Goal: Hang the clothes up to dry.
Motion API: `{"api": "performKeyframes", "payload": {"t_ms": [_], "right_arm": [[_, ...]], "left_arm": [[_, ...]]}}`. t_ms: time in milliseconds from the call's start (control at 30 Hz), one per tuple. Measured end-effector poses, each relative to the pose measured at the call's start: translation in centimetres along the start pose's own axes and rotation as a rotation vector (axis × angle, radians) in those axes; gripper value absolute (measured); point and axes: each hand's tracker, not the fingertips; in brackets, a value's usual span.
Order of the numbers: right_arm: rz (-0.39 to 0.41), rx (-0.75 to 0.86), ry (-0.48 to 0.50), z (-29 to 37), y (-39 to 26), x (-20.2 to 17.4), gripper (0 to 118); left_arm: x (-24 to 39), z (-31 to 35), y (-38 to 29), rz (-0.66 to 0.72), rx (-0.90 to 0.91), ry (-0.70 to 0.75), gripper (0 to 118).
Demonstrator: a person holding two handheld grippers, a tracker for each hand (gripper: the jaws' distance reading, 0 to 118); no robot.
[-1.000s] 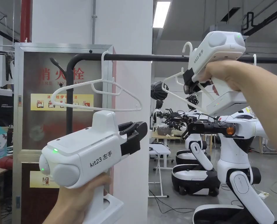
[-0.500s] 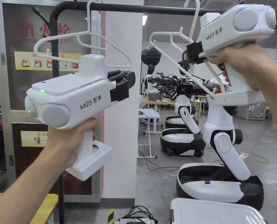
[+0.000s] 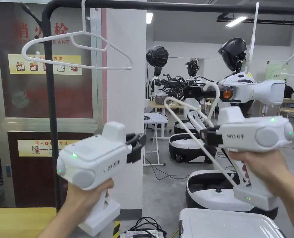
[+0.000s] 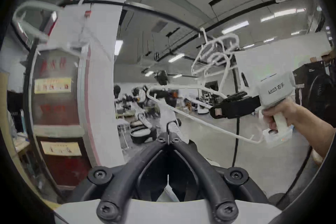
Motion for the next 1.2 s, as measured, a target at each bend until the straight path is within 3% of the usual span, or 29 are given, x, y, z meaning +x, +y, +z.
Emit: {"api": "performKeyframes", "payload": {"t_ms": [267, 367, 467, 500, 533, 600, 667, 733, 1033, 1200], "right_arm": [[-0.029, -0.093, 0.049, -3.6, -5.8, 2.7, 5], [-0.059, -0.017, 0.19, -2.7, -5.2, 3.8, 5], [-0.112, -0.014, 0.438, -1.1, -4.2, 4.6, 5], [-0.129, -0.02, 0.525, -0.7, -4.0, 4.8, 5], [-0.096, -0.015, 0.56, -0.3, -3.8, 4.5, 5], [0.003, 0.022, 0.523, 1.4, -3.3, 2.8, 5], [-0.001, 0.025, 0.574, 2.2, -3.3, 2.4, 5], [-0.011, 0.022, 0.631, 1.9, -3.6, 2.4, 5], [0.015, 0.045, 0.639, 1.3, -3.2, 1.0, 5], [0.111, 0.059, 0.741, -1.6, -2.0, -2.8, 5]], "left_arm": [[0.2, -2.4, -5.1, 0.085, -0.088, -0.033, 0], [-0.1, -2.1, -3.8, 0.059, -0.081, -0.127, 0], [-1.0, -1.5, -1.8, 0.12, -0.063, -0.34, 0], [-1.1, -1.5, -1.3, 0.115, -0.047, -0.358, 0], [-1.2, -1.4, -0.8, 0.086, -0.054, -0.346, 0], [-1.4, -1.1, 0.1, 0.115, -0.041, -0.429, 0], [-1.6, -0.6, 0.8, 0.157, -0.03, -0.507, 0], [-1.0, -0.4, 1.1, 0.136, -0.023, -0.489, 0], [-2.1, 1.6, 1.0, 0.109, -0.041, -0.491, 0], [-5.1, 6.9, 1.5, 0.069, -0.042, -0.365, 0]]}}
